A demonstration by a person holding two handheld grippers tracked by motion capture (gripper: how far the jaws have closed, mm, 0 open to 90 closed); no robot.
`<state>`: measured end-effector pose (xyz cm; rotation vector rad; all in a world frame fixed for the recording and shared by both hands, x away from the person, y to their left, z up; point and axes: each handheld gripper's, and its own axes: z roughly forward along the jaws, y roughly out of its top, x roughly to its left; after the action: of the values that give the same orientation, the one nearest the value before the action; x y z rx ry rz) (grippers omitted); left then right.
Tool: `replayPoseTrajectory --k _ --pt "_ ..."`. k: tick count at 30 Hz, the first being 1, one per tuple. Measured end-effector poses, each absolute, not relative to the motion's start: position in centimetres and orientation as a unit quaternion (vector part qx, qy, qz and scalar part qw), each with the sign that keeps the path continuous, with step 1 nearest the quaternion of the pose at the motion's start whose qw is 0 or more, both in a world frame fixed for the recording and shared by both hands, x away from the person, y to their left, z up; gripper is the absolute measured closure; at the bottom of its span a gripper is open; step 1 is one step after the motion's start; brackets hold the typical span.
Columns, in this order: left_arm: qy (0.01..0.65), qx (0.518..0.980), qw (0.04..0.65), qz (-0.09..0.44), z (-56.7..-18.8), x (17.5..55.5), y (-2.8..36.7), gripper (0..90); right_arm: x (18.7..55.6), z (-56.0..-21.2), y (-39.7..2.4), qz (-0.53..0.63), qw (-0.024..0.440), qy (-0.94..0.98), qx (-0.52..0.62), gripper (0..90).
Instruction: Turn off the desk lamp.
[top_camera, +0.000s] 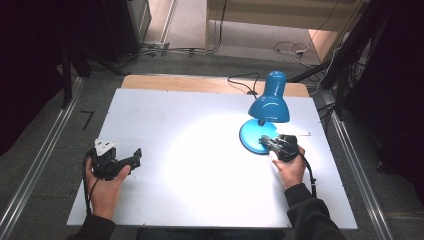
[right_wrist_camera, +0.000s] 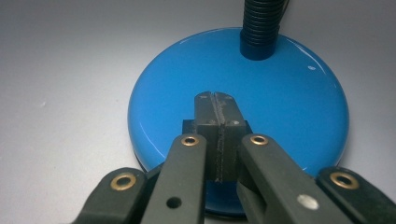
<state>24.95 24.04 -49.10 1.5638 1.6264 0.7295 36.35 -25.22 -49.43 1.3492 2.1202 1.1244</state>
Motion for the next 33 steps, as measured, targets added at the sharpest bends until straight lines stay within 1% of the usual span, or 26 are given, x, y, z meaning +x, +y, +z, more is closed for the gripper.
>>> replayPoseTrajectory --k 17,19,25,27,33 --pt "0.635 0.611 0.378 0.284 -49.1 25.0 23.9 7.9 36.5 -49.4 -25.1 0.396 0.201 0.758 0.478 88.1" --pt "0.634 0.612 0.378 0.284 -49.1 25.0 24.0 7.9 36.6 -49.5 -24.9 0.387 0.218 0.76 0.474 88.2" --pt "0.635 0.611 0.377 0.283 -49.1 25.0 24.1 8.1 37.0 -49.5 -24.9 0.39 0.212 0.755 0.483 88.2" --pt "0.635 0.611 0.377 0.284 -49.1 25.0 24.1 8.1 37.2 -49.6 -24.9 0.385 0.218 0.753 0.486 88.1" --pt "0.636 0.611 0.377 0.283 -49.2 25.0 24.1 8.1 37.5 -49.2 -25.9 0.399 0.209 0.738 0.502 88.1"
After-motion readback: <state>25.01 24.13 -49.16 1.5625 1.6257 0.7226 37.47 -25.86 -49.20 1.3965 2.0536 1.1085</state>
